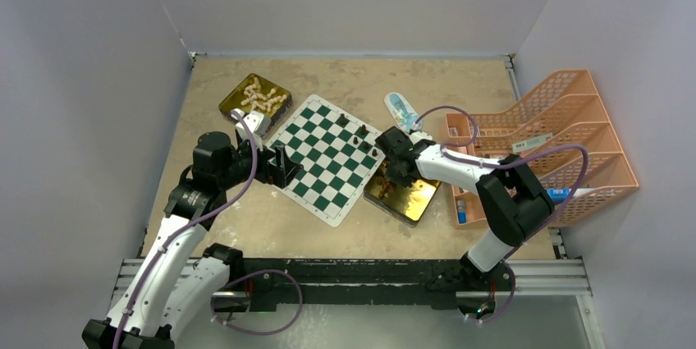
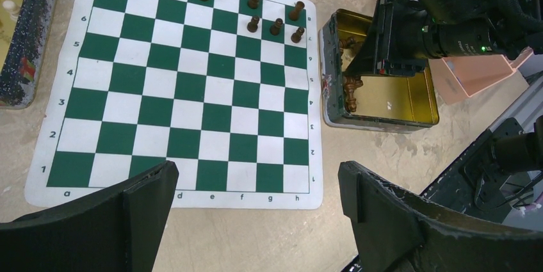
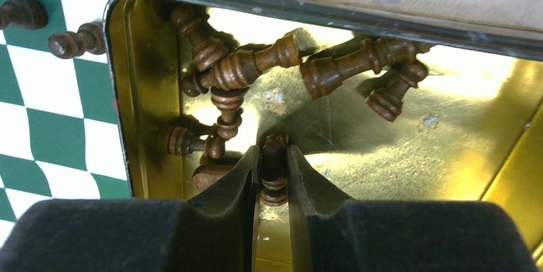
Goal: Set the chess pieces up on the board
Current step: Pick up the chess piece from the storage box.
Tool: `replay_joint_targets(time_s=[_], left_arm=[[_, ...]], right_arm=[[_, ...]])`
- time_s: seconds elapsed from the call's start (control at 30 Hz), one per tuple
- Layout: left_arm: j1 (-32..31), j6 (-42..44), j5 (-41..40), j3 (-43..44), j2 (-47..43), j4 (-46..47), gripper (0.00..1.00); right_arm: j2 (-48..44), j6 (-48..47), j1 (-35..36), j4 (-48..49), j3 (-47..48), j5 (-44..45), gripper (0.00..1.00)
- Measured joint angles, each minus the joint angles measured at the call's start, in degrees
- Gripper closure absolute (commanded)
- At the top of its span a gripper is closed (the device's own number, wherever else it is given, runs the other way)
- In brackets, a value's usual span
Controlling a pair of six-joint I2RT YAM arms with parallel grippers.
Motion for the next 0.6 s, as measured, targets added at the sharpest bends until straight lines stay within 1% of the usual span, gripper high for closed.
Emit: replay_joint_targets(time_s=[0.17,0.33,0.6], left_arm=[[0.0,-0.02,-0.02,0.0,0.17,0.0,0.05],[0.0,-0.26,-0.02,0.0,0.74,0.07,0.06],[0.0,-1.55,0.52,0.0,2.99,0.02,0.07]], right_arm=[[0.15,-0.5,0.0,-1.99,0.48,3.26,0.85],[-0.87,-1.36,0.0,-3.85,0.52,5.79,0.85],[-4.39,-1.88,0.0,-5.49,2.14,7.21,0.86]])
